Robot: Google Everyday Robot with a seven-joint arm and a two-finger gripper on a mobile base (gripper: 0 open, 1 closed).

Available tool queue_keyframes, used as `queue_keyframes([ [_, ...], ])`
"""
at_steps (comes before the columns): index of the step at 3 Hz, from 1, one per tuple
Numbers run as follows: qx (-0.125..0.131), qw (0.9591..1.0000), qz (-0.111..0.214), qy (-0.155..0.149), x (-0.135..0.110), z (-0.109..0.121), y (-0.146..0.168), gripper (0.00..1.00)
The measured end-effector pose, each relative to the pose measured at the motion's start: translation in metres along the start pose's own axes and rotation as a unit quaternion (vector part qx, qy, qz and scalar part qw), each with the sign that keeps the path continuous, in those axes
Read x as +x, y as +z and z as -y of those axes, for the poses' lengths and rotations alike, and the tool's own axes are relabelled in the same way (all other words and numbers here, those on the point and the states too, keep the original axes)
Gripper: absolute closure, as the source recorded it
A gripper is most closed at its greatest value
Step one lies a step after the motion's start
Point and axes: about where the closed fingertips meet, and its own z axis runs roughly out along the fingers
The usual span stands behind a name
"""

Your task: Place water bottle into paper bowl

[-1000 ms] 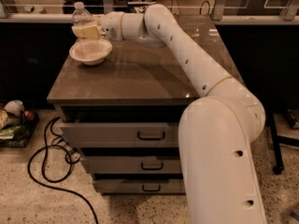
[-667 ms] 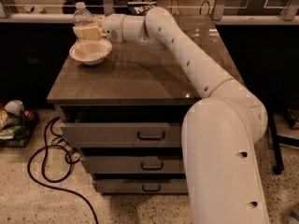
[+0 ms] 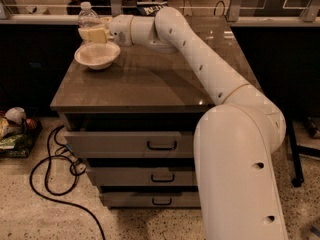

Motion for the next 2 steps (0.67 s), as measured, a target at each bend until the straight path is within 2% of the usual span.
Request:
queue_keyframes([
  [2,-0.002,1.0,0.0,0.0,0.0002,-0.0012,0.0021,0.14],
])
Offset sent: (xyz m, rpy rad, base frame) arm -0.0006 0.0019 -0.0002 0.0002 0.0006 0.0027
